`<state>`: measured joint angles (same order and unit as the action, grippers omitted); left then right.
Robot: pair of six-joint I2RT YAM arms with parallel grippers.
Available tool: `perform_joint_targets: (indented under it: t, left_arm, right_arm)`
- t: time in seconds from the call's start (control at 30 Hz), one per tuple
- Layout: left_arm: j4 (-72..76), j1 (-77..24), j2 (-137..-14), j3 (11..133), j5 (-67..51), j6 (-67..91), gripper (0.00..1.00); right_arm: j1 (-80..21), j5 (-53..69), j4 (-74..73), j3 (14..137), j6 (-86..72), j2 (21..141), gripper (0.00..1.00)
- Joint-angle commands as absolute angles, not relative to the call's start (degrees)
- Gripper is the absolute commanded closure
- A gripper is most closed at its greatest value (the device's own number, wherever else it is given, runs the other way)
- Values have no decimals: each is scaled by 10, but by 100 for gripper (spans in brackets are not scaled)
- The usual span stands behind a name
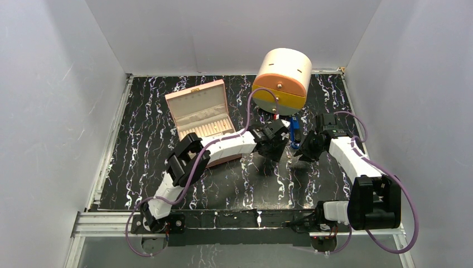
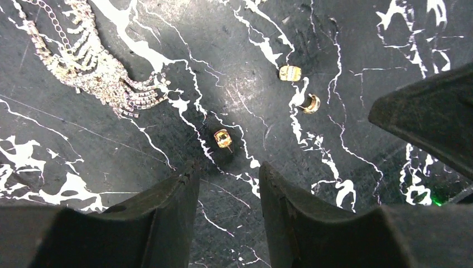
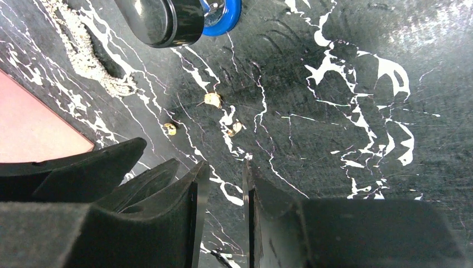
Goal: Organize the mixed jewelry
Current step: Pick up the jewelry from the center of the board.
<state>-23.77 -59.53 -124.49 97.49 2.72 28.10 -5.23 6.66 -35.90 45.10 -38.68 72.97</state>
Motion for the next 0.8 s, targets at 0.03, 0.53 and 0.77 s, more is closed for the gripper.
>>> perform_joint_targets:
  t: [0.03, 0.53, 0.77]
  left_arm:
    - [-265, -604, -1261, 1019, 65, 279, 59]
    - [-291, -611, -1290, 1046, 84, 297, 71]
    - [-283, -613, -1285, 1048, 78, 295, 68]
  right_arm:
    - [-47, 80, -347, 443, -376, 724, 63]
    - [-39, 84, -344, 432, -368, 717, 63]
    - [-38, 85, -342, 429, -367, 715, 63]
